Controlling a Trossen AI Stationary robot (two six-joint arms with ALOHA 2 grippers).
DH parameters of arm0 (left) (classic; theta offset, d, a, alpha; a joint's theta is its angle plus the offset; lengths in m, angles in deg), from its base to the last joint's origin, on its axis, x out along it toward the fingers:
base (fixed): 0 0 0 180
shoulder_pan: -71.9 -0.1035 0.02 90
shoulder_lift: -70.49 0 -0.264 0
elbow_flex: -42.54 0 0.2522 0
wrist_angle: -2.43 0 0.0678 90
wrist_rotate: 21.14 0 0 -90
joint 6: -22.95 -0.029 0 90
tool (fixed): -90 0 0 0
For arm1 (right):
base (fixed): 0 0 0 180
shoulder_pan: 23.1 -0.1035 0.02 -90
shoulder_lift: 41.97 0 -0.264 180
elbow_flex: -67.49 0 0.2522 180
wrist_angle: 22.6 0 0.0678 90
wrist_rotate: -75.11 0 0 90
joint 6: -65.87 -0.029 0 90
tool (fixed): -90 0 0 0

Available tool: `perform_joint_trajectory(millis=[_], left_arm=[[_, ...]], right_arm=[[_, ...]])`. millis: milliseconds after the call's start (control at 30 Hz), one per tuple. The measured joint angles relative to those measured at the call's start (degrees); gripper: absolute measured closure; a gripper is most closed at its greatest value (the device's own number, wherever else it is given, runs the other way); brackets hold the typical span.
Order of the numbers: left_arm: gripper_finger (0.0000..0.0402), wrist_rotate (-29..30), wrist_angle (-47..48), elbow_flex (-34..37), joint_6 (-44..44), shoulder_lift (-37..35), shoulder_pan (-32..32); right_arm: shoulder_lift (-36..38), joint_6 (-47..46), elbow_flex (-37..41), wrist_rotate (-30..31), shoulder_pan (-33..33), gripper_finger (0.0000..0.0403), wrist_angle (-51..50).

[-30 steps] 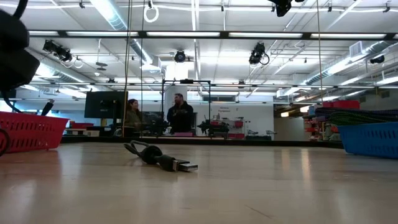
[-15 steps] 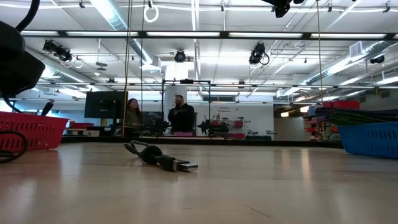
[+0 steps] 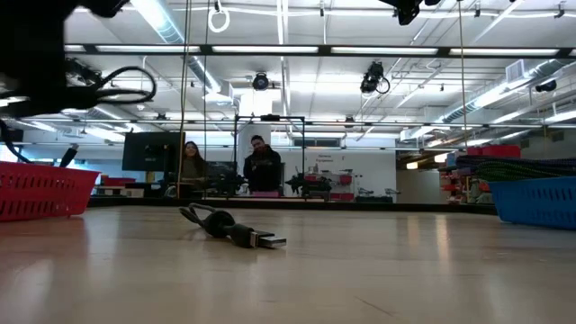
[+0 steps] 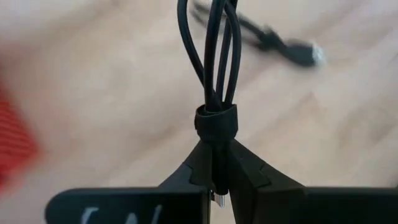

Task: Pick & Place USB Port
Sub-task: Put the black charger cable into the red bin

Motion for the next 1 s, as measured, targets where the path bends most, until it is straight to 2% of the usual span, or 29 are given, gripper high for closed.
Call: perform_joint_trajectory(millis=[167, 300, 433, 567, 700, 1000], left_arm=[[0.0376, 1.0, 16.9, -4.5, 1.1, -0.1, -0.4], [0.0376, 1.7, 23.5, -4.8, 2.0, -2.0, -0.2], [0.0376, 5.0, 23.6, -3.2, 1.8, -5.8, -0.3], [0.0376, 6.1, 24.7, -0.2, 2.5, -10.3, -0.2], [0.0376, 6.0, 27.3, 4.0, 6.8, -15.3, -0.3], [0.0376, -0.4, 26.4, 14.7, 21.0, -25.7, 3.6]], right_arm=[[0.0, -0.2, 0.0, 0.0, 0.0, 0.0295, 0.0], [0.0, -0.2, 0.0, 0.0, 0.0, 0.0295, -0.1], [0.0, -0.2, 0.0, 0.0, 0.0, 0.0295, -0.1], [0.0, -0.6, 0.0, 0.0, 0.0, 0.0295, -0.1], [0.0, -0.9, 0.0, 0.0, 0.0, 0.0295, -0.6], [0.0, -0.9, 0.0, 0.0, 0.0, 0.0295, -1.2]])
